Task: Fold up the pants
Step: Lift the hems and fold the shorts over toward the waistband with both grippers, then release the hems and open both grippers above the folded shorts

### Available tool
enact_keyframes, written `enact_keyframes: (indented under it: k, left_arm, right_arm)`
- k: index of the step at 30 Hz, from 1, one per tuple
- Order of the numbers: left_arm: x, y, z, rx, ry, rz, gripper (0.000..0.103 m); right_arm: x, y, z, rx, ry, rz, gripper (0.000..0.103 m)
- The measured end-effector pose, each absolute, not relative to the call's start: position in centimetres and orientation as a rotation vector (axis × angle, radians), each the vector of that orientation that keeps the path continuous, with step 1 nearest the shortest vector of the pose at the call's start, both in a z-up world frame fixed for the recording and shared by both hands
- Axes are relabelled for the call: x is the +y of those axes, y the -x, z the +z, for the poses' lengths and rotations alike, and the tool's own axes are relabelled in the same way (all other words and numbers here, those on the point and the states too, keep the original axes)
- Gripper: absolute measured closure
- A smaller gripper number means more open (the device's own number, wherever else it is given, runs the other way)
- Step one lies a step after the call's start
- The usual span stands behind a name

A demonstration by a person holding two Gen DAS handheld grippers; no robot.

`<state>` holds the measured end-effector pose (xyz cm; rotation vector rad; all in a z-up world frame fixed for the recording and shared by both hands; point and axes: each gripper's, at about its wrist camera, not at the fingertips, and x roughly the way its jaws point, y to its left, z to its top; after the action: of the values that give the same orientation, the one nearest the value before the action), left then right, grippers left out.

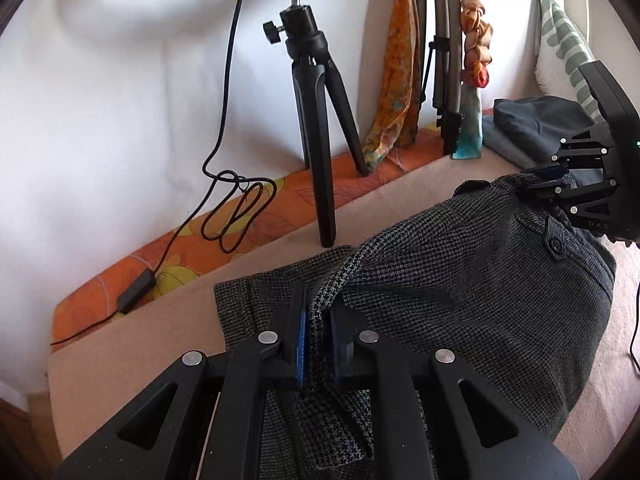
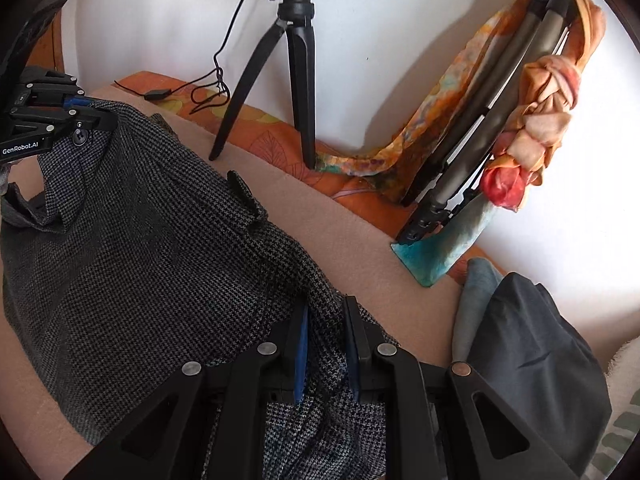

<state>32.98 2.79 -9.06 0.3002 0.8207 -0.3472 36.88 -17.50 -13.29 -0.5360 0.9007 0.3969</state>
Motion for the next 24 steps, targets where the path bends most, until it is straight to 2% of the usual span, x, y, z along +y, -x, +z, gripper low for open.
enact_keyframes:
  k: [5,9,17,19,24]
  left_arm:
    - [3.4,-34.5,-9.8,0.854,-0.268,-0.335,0.08]
    - [5.4,-34.0,-8.7,0.834,-0.206,-0.308,0.058]
    - [11.5,-28.6,-5.5,0.784,-0.031,-0.304,0.056]
    - [11.8,-27.1,-5.8,0.788,-0.021,-0.336,0.048]
    - [9.7,-26.1,-9.3,0.87,-0.156,-0.287,0.048]
  right_arm:
    - [-17.1,-37.9,-15.0,0.932,0.55,0.389,0.089]
    - [-17.2,-38.5,-15.4,0.94,0.539,0.389,0.089]
    - [-17.8,-39.2,-15.2,0.96,0.471,0.368,0.089]
    - [-17.7,-39.3,-15.3,0.961,0.472,0.361,0.089]
    - [-17.5,-39.5,-15.6,0.954,0.472,0.328,0.088]
